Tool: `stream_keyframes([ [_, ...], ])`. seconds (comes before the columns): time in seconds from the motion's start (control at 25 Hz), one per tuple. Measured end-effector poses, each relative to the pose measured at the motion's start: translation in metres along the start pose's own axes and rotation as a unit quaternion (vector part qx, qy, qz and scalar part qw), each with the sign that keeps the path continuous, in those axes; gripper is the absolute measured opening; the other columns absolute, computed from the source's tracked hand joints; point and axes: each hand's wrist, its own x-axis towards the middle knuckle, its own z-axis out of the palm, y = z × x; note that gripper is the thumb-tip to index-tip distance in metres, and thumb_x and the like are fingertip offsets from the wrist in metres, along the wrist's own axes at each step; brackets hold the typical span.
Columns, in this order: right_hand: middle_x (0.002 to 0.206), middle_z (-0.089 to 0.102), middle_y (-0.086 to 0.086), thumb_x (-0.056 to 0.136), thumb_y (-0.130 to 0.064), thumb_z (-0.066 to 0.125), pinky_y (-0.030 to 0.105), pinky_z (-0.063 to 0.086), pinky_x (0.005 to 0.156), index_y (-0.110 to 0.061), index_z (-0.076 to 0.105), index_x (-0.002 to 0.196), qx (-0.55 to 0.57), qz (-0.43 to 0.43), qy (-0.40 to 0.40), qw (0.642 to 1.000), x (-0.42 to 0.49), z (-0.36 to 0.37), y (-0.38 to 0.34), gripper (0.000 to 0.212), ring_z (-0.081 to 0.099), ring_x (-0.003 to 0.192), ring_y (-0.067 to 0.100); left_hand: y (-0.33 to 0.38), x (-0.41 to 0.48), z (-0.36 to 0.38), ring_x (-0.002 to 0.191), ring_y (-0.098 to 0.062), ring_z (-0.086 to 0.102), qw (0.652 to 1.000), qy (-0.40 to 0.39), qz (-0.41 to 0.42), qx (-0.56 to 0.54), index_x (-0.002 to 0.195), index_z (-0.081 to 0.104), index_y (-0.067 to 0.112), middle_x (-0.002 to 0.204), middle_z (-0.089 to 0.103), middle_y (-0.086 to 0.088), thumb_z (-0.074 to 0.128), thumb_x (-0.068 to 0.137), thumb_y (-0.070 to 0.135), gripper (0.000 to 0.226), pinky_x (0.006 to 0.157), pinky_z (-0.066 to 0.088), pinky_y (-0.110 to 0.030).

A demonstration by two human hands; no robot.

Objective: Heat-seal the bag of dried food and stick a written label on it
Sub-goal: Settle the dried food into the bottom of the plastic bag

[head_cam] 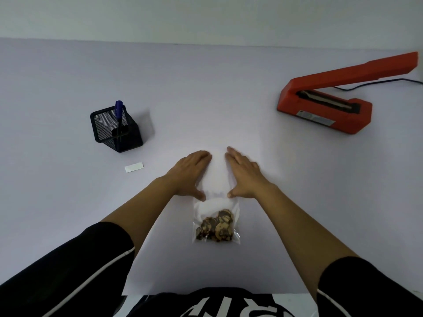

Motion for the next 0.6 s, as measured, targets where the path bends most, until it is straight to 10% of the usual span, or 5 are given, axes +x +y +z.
stream_keyframes([
  [0.12,0.157,-0.006,0.006,0.073,-0.027,0.075,0.044,0.018,0.110,-0.020,0.001,0.148,-0.014,0.027,0.056,0.998,-0.014,0.012,-0.005,0.105,0.007,0.142,0.027,0.003,-0.013,0.007,0.139,-0.026,0.018,0.998,0.053,-0.003,-0.016,0.147,0.017,0.010,0.152,0.020,-0.010,0.076,0.065,0.052,0.109,0.115,0.020,-0.036],
  [0.44,0.109,0.061,0.003,0.081,-0.006,0.064,0.034,0.038,0.087,-0.013,0.060,0.106,0.115,-0.008,0.173,0.978,-0.035,0.045,-0.006,0.026,0.052,0.103,0.024,0.010,-0.040,0.038,0.089,-0.025,0.058,0.986,0.135,0.072,-0.070,0.098,0.067,0.015,0.100,0.065,-0.004,0.063,0.080,0.022,0.020,0.073,0.053,-0.039],
  [0.6,0.093,0.070,0.008,0.081,0.005,0.058,0.038,0.050,0.081,-0.008,0.070,0.093,0.122,-0.067,0.152,0.978,-0.031,0.051,-0.006,0.021,0.061,0.090,0.026,0.010,-0.038,0.038,0.083,-0.022,0.062,0.987,0.097,0.104,-0.069,0.092,0.073,0.018,0.092,0.069,0.000,0.048,0.085,0.023,0.026,0.069,0.054,-0.033],
])
